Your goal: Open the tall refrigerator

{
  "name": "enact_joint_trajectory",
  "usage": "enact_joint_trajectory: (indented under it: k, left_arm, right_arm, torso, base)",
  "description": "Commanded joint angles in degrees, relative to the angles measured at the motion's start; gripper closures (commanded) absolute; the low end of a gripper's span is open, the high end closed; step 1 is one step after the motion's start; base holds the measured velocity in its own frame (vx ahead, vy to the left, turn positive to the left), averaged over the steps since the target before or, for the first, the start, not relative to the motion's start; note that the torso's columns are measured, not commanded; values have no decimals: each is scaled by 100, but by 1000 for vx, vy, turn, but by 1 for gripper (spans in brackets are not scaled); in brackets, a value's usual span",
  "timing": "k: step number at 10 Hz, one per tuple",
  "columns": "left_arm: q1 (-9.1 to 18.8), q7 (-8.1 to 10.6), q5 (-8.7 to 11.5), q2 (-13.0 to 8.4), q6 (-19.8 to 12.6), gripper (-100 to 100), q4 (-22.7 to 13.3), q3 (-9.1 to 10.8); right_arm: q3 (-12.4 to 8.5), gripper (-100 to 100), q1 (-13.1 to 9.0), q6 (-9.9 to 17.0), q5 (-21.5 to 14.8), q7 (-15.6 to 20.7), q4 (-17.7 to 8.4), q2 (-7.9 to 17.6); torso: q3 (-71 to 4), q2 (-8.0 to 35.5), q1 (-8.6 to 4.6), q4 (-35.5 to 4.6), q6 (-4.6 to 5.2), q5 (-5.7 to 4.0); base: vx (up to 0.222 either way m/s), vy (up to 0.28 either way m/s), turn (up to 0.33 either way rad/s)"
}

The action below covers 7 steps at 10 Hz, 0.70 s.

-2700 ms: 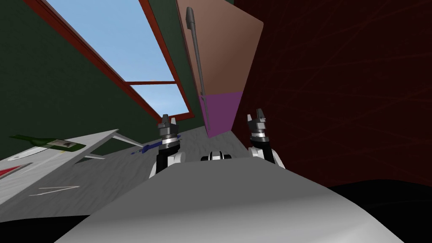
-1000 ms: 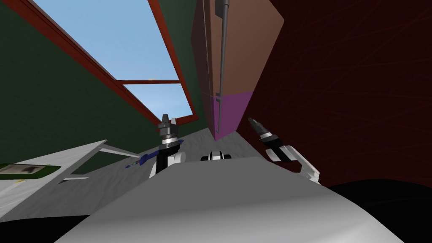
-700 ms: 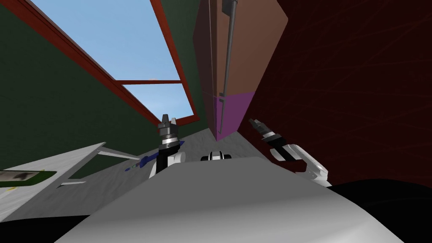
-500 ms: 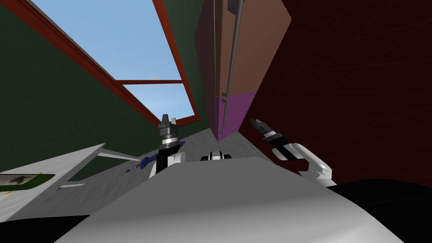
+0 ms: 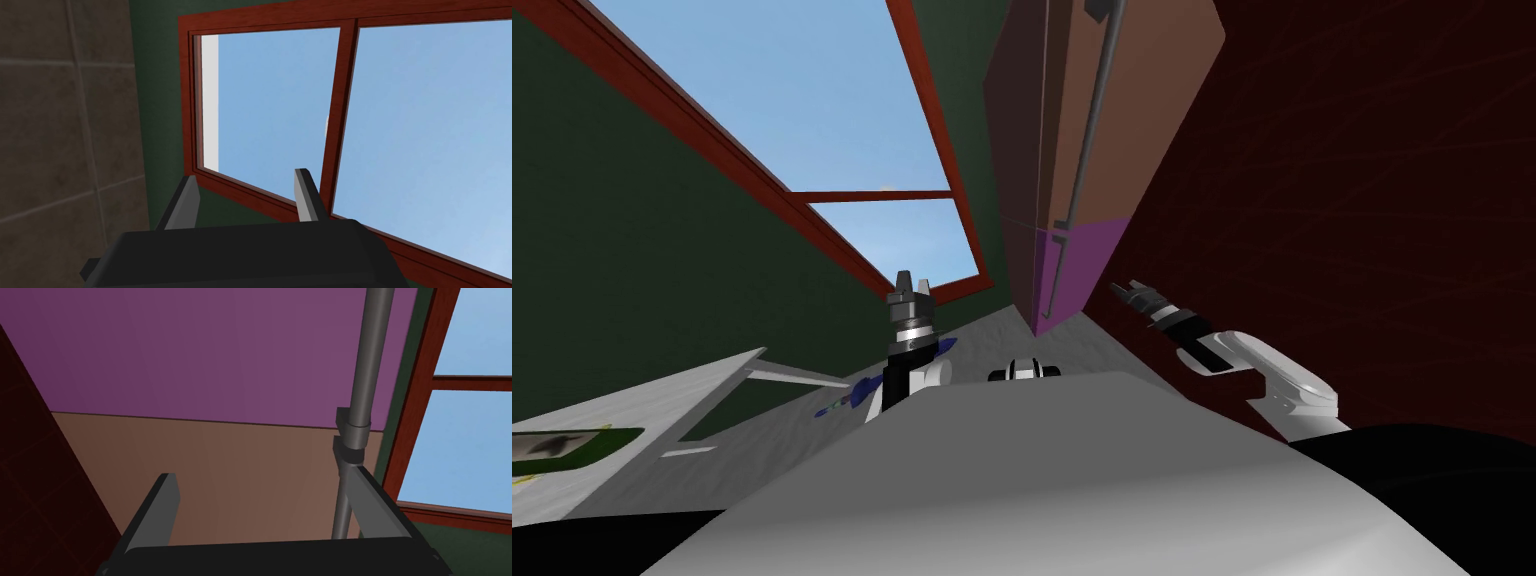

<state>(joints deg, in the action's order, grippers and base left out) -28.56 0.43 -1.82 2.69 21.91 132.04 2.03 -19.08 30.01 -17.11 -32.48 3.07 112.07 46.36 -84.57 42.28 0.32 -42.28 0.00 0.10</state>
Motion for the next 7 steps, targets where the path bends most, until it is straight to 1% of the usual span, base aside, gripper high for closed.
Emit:
enact_joint_trajectory:
  k: [1,2,3,4,6,7]
  left_arm:
    - [0,0,0,-1,0,0,0,0]
    - [0,0,0,-1,0,0,0,1]
    - [0,0,0,-2,0,0,0,1]
    - [0,0,0,-1,0,0,0,1]
    - [0,0,0,0,0,0,0,0]
    - [0,0,0,0,0,0,0,0]
  right_arm:
    - [-96,-100,-6,97,-180,117,-208,405]
    - [-96,-100,-6,97,-180,117,-208,438]
    - [-159,-100,-13,138,-272,175,-355,658]
    - [-218,-100,-22,178,-355,231,-505,840]
    - [-328,-100,-45,257,-502,338,-811,1234]
    - [-379,-100,-58,296,-568,388,-963,1421]
  torso:
    - [2,4,-35,-1,0,-8]
    - [1,2,-47,-1,1,-15]
    - [3,4,-61,-1,1,-18]
    - [1,2,-44,-1,1,-15]
    - [-10,-16,6,5,-1,1]
    - [-2,0,-12,1,1,-1]
  base:
    - [50,170,7]
    - [35,118,-4]
    - [39,130,11]
    - [74,192,10]
    - [85,261,26]
    - [54,209,30]
